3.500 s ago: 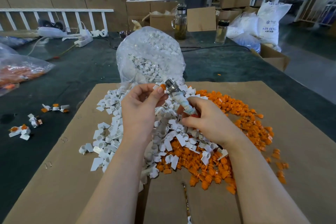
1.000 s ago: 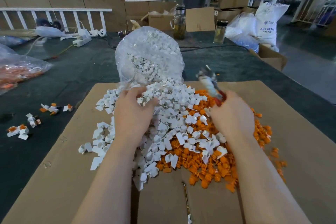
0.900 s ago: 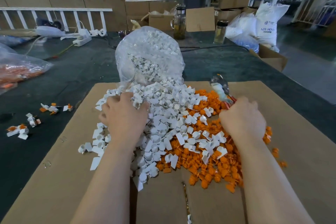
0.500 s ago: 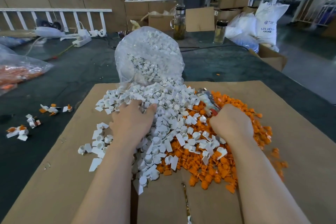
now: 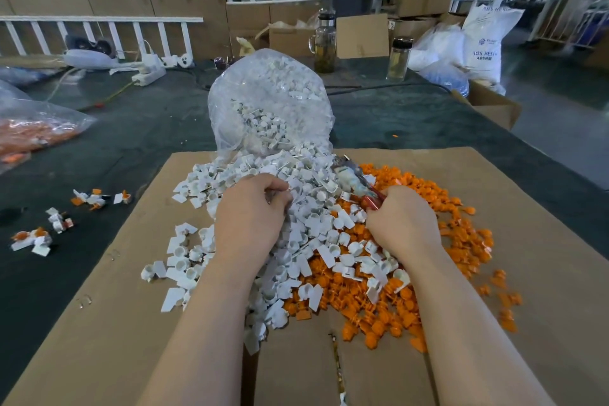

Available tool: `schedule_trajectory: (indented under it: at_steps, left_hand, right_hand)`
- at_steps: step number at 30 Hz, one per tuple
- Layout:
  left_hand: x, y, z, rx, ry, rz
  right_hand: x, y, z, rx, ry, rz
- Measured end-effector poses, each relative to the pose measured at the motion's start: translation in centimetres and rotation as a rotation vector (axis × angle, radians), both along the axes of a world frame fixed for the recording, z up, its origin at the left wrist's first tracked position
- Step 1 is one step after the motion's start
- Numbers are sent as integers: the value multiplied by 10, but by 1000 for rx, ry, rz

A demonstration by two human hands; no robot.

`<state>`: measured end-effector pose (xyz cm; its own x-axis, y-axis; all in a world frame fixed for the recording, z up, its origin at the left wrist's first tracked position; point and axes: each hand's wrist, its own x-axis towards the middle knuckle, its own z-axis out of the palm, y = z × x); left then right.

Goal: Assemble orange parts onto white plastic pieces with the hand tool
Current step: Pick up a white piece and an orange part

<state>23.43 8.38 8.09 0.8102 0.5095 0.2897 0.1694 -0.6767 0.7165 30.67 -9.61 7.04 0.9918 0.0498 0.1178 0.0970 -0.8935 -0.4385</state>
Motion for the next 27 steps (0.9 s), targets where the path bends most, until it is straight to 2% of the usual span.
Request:
schedule_trajectory:
  at_steps: [7, 14, 18, 21, 25, 27]
  left_hand:
    - [1, -7, 3, -85, -105, 12]
    - [1, -14, 5, -145, -168, -16]
    - [2, -18, 5, -226, -210, -66]
    - [3, -22, 4, -222, -226, -70]
    - [2, -27, 6, -198, -246, -36]
    - [2, -26, 7, -263, -256, -11]
  right_hand:
    - [0, 2, 2, 196, -71, 54]
    - [0, 8, 4, 496, -44, 163]
    - [0, 11, 3, 559, -81, 178]
    - [-1, 13, 4, 523, -146, 179]
    - [-5, 16, 7, 572, -194, 239]
    - [-8, 19, 7, 574, -208, 254]
